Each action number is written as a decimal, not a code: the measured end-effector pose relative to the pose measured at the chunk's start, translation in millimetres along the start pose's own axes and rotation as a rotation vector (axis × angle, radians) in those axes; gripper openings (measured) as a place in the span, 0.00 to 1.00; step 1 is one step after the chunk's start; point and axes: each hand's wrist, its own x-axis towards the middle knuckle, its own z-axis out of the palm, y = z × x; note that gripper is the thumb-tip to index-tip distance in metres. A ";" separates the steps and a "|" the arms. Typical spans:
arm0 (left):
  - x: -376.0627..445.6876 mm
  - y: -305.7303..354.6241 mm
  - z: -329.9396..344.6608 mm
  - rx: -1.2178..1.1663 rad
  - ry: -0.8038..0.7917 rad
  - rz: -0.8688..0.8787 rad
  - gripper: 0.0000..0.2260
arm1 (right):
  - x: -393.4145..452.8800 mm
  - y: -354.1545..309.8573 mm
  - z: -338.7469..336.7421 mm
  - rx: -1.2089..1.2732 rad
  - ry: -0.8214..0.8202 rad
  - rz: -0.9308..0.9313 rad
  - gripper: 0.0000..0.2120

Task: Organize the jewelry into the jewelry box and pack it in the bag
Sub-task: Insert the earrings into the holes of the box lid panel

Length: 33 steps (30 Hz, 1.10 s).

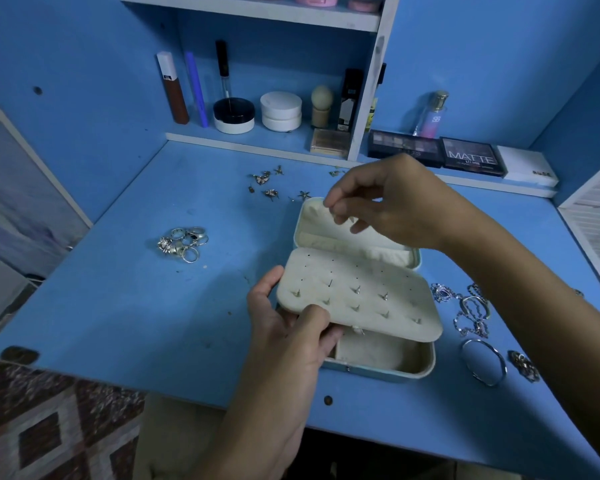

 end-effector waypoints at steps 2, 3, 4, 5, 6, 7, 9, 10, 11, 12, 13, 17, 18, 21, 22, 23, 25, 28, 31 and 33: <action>-1.2 0.5 0.1 0.001 -0.002 -0.004 0.26 | -12.6 -3.2 -1.9 -0.005 -0.052 0.004 0.06; -1.5 0.4 0.4 0.001 -0.004 -0.006 0.25 | -17.9 -3.6 -2.3 -0.015 -0.073 0.008 0.06; -1.6 0.3 0.4 0.003 -0.004 -0.006 0.25 | -22.9 -4.0 -2.3 -0.023 -0.090 0.005 0.05; -1.7 0.2 0.7 0.007 -0.002 -0.004 0.24 | -26.7 -3.8 -1.7 -0.037 -0.102 -0.001 0.05; -1.8 0.0 0.6 0.011 0.000 -0.002 0.25 | -29.3 -3.8 -0.9 -0.060 -0.115 -0.002 0.05; -2.2 0.5 0.9 0.016 -0.002 -0.001 0.25 | -31.4 -4.1 -0.4 -0.090 -0.133 0.003 0.05; -3.6 2.1 1.5 0.033 -0.007 0.001 0.26 | -33.9 -4.7 1.2 -0.144 -0.168 0.016 0.05; -4.1 2.5 1.6 0.046 -0.007 0.003 0.25 | -35.1 -5.5 2.1 -0.171 -0.181 0.014 0.05; -4.6 2.9 2.0 0.057 -0.006 0.002 0.24 | -35.9 -5.5 2.9 -0.201 -0.191 0.003 0.05; -5.0 3.3 2.1 0.064 -0.005 0.001 0.23 | -36.4 -5.6 4.2 -0.226 -0.202 -0.011 0.05; -5.2 3.7 2.1 0.069 -0.004 -0.001 0.23 | -36.7 -5.6 5.8 -0.247 -0.215 -0.016 0.05; -5.9 4.9 2.5 0.068 -0.008 -0.013 0.22 | -35.9 -4.7 10.0 -0.309 -0.261 -0.049 0.05; -6.4 5.4 2.8 0.068 -0.007 -0.015 0.22 | -35.7 -4.4 10.4 -0.315 -0.268 -0.063 0.05; -7.7 6.6 3.2 0.067 -0.003 -0.013 0.22 | -35.6 -3.6 10.7 -0.339 -0.279 -0.105 0.04; -7.6 6.8 3.2 0.066 -0.002 -0.014 0.22 | -35.5 -3.1 10.8 -0.346 -0.281 -0.112 0.03; -7.7 6.9 3.2 0.066 0.000 -0.015 0.22 | -35.4 -3.0 11.0 -0.349 -0.283 -0.114 0.03; -7.7 7.1 3.8 0.064 0.000 -0.016 0.22 | -35.2 -2.9 11.4 -0.354 -0.286 -0.119 0.04; -8.3 7.9 4.7 0.066 -0.005 -0.012 0.22 | -34.4 -3.3 12.4 -0.368 -0.292 -0.129 0.04; -9.4 9.3 5.0 0.054 -0.007 -0.009 0.22 | -34.4 -4.0 12.5 -0.367 -0.289 -0.135 0.04; -9.9 10.0 5.5 0.048 -0.012 -0.009 0.22 | -35.1 -4.3 12.0 -0.357 -0.286 -0.131 0.04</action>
